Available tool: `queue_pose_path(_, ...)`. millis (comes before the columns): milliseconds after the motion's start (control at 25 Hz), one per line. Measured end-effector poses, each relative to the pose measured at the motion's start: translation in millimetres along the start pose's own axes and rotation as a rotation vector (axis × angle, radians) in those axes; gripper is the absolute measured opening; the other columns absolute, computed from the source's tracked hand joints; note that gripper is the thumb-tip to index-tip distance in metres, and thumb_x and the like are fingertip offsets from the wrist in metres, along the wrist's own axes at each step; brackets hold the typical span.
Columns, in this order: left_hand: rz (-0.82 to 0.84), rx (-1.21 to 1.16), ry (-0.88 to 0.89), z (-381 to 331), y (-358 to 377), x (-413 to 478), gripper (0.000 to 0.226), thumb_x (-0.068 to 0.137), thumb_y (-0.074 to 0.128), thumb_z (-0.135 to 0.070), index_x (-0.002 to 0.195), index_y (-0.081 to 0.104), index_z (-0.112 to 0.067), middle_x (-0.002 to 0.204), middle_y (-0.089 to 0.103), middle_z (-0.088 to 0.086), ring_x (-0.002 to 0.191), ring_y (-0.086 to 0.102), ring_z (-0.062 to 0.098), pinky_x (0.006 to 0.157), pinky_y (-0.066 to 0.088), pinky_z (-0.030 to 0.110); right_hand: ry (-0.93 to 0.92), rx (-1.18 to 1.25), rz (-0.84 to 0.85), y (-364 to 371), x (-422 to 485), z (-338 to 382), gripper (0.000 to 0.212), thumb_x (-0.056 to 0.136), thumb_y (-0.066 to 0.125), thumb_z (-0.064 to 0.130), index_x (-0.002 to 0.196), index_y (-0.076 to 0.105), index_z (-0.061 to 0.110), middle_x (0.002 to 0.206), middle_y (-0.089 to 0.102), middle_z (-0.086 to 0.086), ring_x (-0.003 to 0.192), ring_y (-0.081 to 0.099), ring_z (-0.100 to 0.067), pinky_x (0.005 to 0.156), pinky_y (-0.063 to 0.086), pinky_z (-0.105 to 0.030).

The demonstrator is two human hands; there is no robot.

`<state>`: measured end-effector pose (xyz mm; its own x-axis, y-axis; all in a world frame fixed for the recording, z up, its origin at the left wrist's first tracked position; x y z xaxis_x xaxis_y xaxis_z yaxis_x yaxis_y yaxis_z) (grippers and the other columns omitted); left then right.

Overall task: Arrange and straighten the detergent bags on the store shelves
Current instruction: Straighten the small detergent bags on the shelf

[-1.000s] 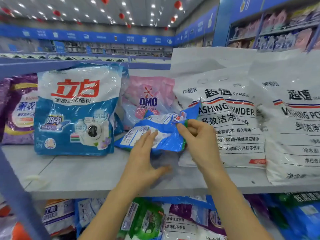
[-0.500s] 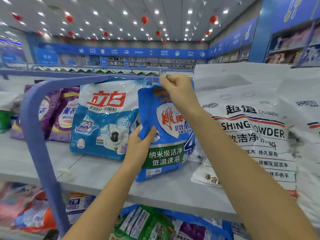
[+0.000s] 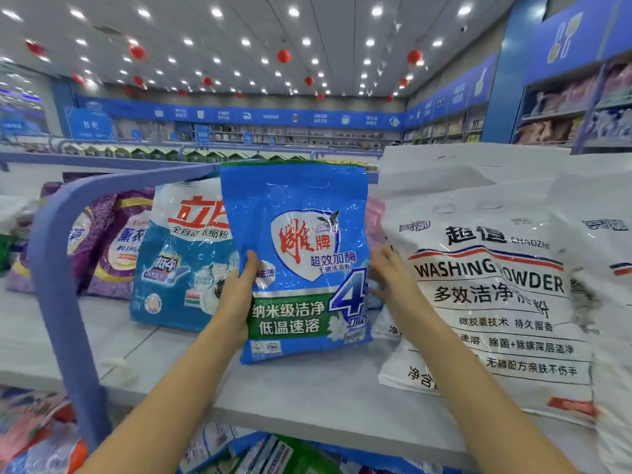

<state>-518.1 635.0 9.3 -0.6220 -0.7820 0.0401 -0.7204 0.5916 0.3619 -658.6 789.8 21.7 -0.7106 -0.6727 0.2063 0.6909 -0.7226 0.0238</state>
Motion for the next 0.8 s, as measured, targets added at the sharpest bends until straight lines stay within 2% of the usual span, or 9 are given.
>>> queue_pose_path(40, 0.043, -0.009, -0.009, -1.2, -1.6, 1.4, 0.042, 0.088, 0.045, -0.055, 0.102, 0.063, -0.02, 0.088, 0.073, 0.008, 0.077, 0.07, 0.026, 0.072, 0.056, 0.044, 0.032, 0.104, 0.045, 5.9, 2.2, 1.6, 0.056, 0.075, 0.054, 0.056, 0.119, 0.052, 0.022, 0.115, 0.066, -0.002, 0.101, 0.064, -0.018, 0.089, 0.05, -0.038)
queue_pose_path(120, 0.103, 0.021, -0.017, -3.0, -1.8, 1.8, 0.045, 0.089, 0.039, -0.057, 0.095, 0.065, -0.021, 0.086, 0.074, 0.007, 0.079, 0.07, 0.026, 0.079, 0.054, 0.046, 0.018, 0.199, 0.044, 17.2, 0.9, 8.4, 0.039, 0.078, 0.052, 0.05, 0.102, 0.062, 0.021, 0.095, 0.073, -0.003, 0.083, 0.07, -0.02, 0.08, 0.054, -0.038)
queue_pose_path(240, 0.043, 0.192, 0.039, -5.1, -5.2, 4.0, 0.047, 0.09, 0.034, -0.059, 0.089, 0.062, -0.021, 0.095, 0.069, 0.009, 0.086, 0.066, 0.026, 0.084, 0.053, 0.047, -0.086, 0.123, -0.136, 24.5, -3.8, 2.3, 0.022, 0.092, 0.049, 0.033, 0.09, 0.061, 0.016, 0.076, 0.074, 0.002, 0.068, 0.07, -0.016, 0.067, 0.057, -0.032)
queue_pose_path(320, 0.026, 0.276, 0.069, -6.2, -8.1, 1.6, 0.061, 0.08, 0.033, -0.07, 0.1, 0.057, -0.018, 0.103, 0.065, 0.009, 0.089, 0.064, 0.023, 0.079, 0.053, 0.041, -0.145, 0.147, -0.239, 25.8, -9.6, -3.7, 0.02, 0.095, 0.046, 0.03, 0.09, 0.061, 0.017, 0.072, 0.073, 0.003, 0.064, 0.069, -0.013, 0.058, 0.057, -0.027)
queue_pose_path(400, 0.043, 0.315, 0.065, -2.8, -10.3, 0.1, 0.084, 0.06, 0.03, -0.083, 0.113, 0.05, -0.021, 0.118, 0.059, 0.007, 0.105, 0.059, 0.024, 0.092, 0.048, 0.045, -0.147, 0.145, -0.321, 24.5, -13.4, -9.1, 0.023, 0.095, 0.046, 0.032, 0.087, 0.061, 0.017, 0.07, 0.071, 0.001, 0.06, 0.069, -0.012, 0.055, 0.056, -0.026)
queue_pose_path(480, 0.04, 0.333, 0.088, -1.3, -9.4, 0.1, 0.079, 0.061, 0.028, -0.082, 0.11, 0.048, -0.022, 0.117, 0.058, 0.004, 0.109, 0.056, 0.024, 0.099, 0.043, 0.047, -0.127, 0.171, -0.341, 25.7, -17.4, -9.3, 0.025, 0.095, 0.046, 0.034, 0.083, 0.06, 0.017, 0.066, 0.072, 0.001, 0.057, 0.068, -0.013, 0.053, 0.056, -0.027)
queue_pose_path(600, 0.019, 0.283, 0.216, -6.6, -6.3, -0.9, 0.043, 0.09, 0.037, -0.054, 0.086, 0.054, -0.015, 0.085, 0.063, 0.0, 0.085, 0.06, 0.02, 0.083, 0.048, 0.039, -0.127, 0.188, -0.34, 25.9, -20.4, -7.8, 0.03, 0.095, 0.042, 0.037, 0.081, 0.059, 0.016, 0.063, 0.071, 0.003, 0.056, 0.068, -0.014, 0.052, 0.056, -0.026)
queue_pose_path(720, 0.022, 0.276, 0.356, -8.8, -4.6, -5.6, 0.039, 0.096, 0.039, -0.04, 0.08, 0.057, -0.009, 0.078, 0.064, 0.003, 0.076, 0.061, 0.018, 0.07, 0.049, 0.026, -0.206, 0.053, -0.421, 28.7, -22.1, -9.5, 0.038, 0.095, 0.038, 0.04, 0.074, 0.058, 0.016, 0.062, 0.069, 0.002, 0.058, 0.066, -0.017, 0.06, 0.053, -0.035)
queue_pose_path(800, -0.016, 0.268, 0.38, -7.3, -7.2, -6.6, 0.035, 0.098, 0.035, -0.038, 0.077, 0.054, -0.016, 0.077, 0.06, -0.002, 0.073, 0.057, 0.011, 0.062, 0.045, 0.014, -0.204, 0.032, -0.429, 29.3, -21.9, -11.2, 0.042, 0.094, 0.036, 0.043, 0.078, 0.059, 0.011, 0.065, 0.071, -0.003, 0.058, 0.065, -0.015, 0.059, 0.051, -0.032)
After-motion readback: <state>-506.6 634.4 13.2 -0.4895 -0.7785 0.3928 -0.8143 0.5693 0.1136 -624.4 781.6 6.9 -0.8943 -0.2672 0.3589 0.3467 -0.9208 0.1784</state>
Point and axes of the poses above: each hand's wrist, its own x-axis towards the middle knuckle, its own y-axis out of the palm, z = x × y, the point moved 2 cm from there along x, towards the middle knuckle
